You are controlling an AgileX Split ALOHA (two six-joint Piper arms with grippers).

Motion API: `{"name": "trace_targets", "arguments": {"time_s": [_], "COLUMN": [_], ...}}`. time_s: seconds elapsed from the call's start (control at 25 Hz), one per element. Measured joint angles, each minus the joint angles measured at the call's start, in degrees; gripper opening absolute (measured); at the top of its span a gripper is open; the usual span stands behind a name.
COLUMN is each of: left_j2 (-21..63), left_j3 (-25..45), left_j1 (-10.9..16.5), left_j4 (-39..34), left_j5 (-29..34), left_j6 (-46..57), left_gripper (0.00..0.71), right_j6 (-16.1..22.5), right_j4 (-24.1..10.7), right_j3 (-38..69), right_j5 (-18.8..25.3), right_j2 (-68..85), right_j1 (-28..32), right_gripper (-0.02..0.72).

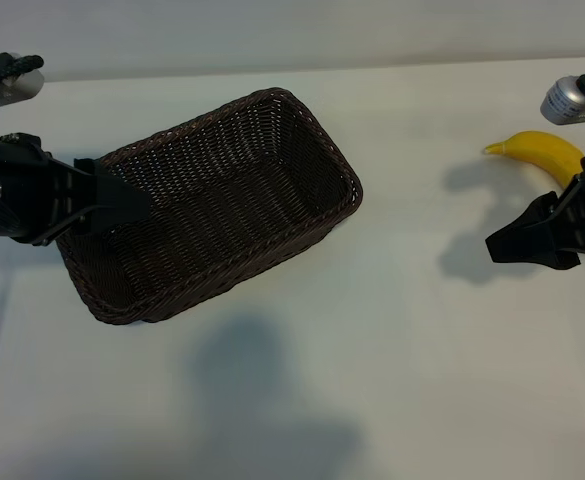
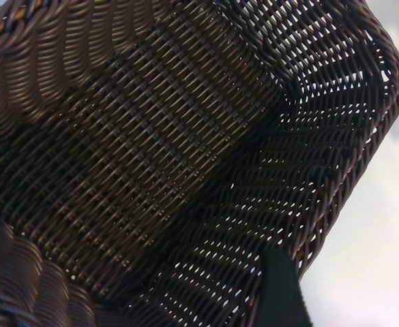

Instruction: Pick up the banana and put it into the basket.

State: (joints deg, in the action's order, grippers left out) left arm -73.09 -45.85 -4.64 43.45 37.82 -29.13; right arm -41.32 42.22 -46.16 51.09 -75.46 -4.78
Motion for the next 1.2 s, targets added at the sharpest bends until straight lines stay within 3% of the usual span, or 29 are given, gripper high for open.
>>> {"name": "trace_targets", "arguments": {"time_s": [0.76, 1.2], "left_j2": [0.0, 0.0], "left_j3": [0.0, 0.0], "left_j1": [0.0, 0.0], "left_j4": [-0.4, -20.7], "left_j5": [-0.6, -2.7], "left_j6": [1.6, 26.9], "left_gripper": [0.505, 0.505], "right_j6": [0.1, 0.4], "right_j4": [0.0, 0.0], "right_j3": [0.0, 0.0], "right_j5": [0.0, -0.6], "right_j2": [0.0, 0.0], "right_j1": [0.0, 0.0], "right_gripper": [0.525, 0.525]}}
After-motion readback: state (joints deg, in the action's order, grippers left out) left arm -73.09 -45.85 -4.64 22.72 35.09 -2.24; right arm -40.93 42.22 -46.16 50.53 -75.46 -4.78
